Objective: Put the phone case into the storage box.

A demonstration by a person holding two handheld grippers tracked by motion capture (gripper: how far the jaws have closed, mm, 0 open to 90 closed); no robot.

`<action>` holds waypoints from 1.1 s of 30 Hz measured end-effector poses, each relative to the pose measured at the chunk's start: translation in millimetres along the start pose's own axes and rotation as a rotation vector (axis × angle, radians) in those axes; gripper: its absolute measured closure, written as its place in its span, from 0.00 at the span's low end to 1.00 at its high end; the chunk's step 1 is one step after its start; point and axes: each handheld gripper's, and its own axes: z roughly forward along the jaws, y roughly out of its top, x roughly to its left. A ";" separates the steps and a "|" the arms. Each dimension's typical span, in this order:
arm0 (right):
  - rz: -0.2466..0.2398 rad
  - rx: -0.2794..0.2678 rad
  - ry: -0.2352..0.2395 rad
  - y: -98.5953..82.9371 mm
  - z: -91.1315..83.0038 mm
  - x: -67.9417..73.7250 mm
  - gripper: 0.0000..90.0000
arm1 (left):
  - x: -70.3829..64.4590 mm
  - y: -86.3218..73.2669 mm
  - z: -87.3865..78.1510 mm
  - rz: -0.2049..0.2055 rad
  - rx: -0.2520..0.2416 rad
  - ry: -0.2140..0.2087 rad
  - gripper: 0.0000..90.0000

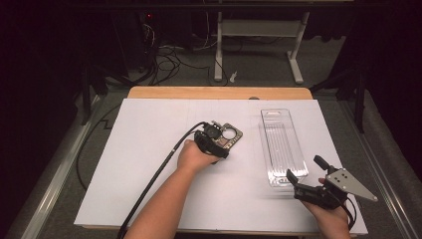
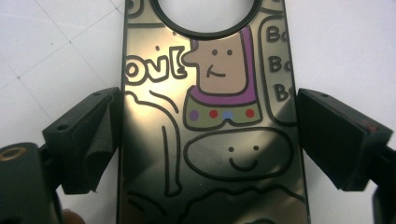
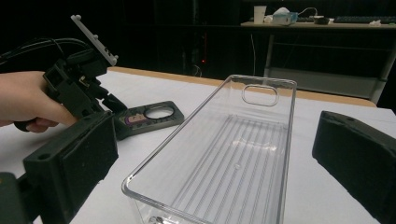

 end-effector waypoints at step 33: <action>0.026 -0.002 0.000 -1.3 0.0 -2.7 0.01 | 3.7 6.7 -9.0 -0.014 -0.009 -0.054 0.15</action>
